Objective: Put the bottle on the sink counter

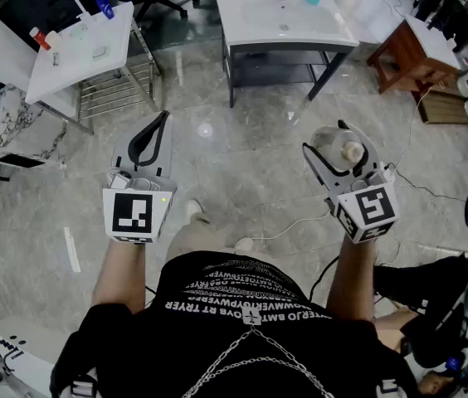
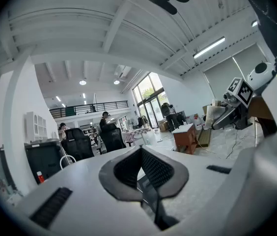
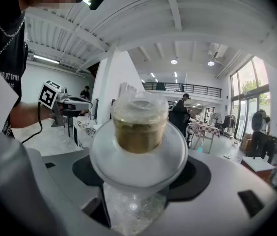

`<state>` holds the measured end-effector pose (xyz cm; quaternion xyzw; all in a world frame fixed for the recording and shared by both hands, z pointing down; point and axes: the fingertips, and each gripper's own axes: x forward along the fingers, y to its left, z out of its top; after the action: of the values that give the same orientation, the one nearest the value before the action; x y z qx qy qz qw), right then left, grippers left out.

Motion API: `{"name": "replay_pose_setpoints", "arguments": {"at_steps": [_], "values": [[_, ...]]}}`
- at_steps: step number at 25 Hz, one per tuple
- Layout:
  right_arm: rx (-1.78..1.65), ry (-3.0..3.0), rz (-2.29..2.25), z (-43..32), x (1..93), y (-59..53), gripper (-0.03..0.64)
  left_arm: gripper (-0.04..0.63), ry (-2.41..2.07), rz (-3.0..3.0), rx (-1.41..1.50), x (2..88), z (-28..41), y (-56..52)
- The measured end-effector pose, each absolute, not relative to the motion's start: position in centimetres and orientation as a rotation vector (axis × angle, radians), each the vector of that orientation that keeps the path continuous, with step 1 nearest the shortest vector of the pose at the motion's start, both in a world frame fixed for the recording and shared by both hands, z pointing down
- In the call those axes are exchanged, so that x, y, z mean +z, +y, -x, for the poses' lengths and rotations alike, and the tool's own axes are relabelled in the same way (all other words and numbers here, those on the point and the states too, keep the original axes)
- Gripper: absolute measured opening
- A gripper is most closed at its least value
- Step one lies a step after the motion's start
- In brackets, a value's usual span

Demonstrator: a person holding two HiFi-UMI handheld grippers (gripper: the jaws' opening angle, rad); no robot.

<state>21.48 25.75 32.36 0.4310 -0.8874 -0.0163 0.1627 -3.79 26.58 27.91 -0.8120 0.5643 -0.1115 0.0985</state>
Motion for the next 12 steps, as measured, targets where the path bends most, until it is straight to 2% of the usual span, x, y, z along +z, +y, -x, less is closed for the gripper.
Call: {"name": "replay_pose_setpoints", "arguments": {"at_steps": [6, 12], "values": [[-0.068, -2.571, -1.197, -18.5, 30.8, 31.6, 0.333, 0.006, 1.549, 2.385, -0.328, 26.0, 3.5, 31.6], [-0.050, -2.626, -1.164, -13.5, 30.2, 34.6, 0.333, 0.006, 1.633, 2.403, -0.339, 27.6, 9.3, 35.1]]}}
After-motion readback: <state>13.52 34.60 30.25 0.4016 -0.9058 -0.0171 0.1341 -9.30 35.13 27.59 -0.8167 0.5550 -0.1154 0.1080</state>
